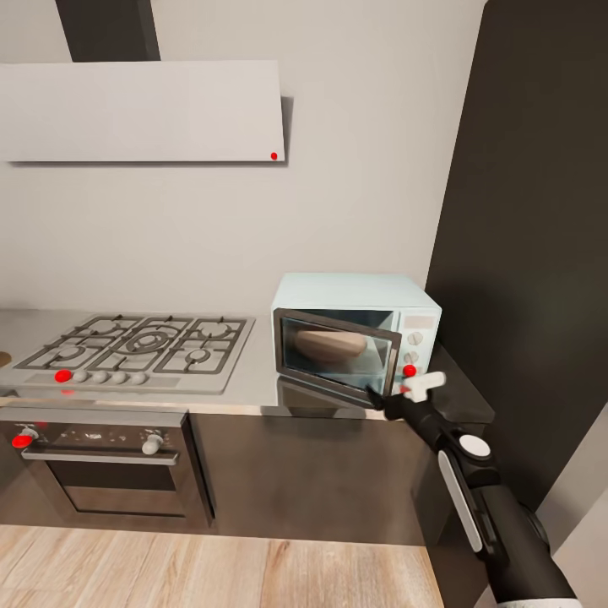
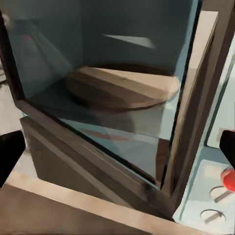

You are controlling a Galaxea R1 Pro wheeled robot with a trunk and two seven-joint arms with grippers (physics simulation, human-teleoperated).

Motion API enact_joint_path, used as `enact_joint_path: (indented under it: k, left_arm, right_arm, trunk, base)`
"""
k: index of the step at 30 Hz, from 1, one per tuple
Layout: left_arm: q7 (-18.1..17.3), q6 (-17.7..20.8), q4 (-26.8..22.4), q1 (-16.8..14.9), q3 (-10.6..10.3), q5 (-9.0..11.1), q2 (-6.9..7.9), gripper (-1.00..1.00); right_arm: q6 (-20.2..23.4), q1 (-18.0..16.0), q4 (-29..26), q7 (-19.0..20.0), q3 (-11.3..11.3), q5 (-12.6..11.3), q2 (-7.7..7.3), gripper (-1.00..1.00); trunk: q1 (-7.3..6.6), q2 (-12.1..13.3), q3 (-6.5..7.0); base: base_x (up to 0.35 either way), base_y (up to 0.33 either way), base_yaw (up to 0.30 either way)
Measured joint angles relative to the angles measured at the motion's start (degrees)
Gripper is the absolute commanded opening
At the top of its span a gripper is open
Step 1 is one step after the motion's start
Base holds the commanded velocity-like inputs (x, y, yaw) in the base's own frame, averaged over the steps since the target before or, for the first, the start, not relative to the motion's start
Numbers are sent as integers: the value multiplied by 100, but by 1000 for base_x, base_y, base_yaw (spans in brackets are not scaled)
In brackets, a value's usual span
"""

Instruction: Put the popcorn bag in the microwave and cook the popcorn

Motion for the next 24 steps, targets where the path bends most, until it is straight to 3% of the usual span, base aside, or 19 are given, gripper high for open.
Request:
enact_joint_path:
  k: [4, 24]
  left_arm:
    - [0, 0, 0, 0, 0, 0, 0, 100]
    - [0, 0, 0, 9, 5, 0, 9, 100]
  right_arm:
    - [6, -10, 5, 190, -29, 4, -4, 100]
    - [7, -11, 0, 223, -25, 20, -3, 100]
  trunk:
    - [0, 0, 0]
    - [0, 0, 0]
  base:
    - [0, 0, 0]
    - [42, -13, 0]
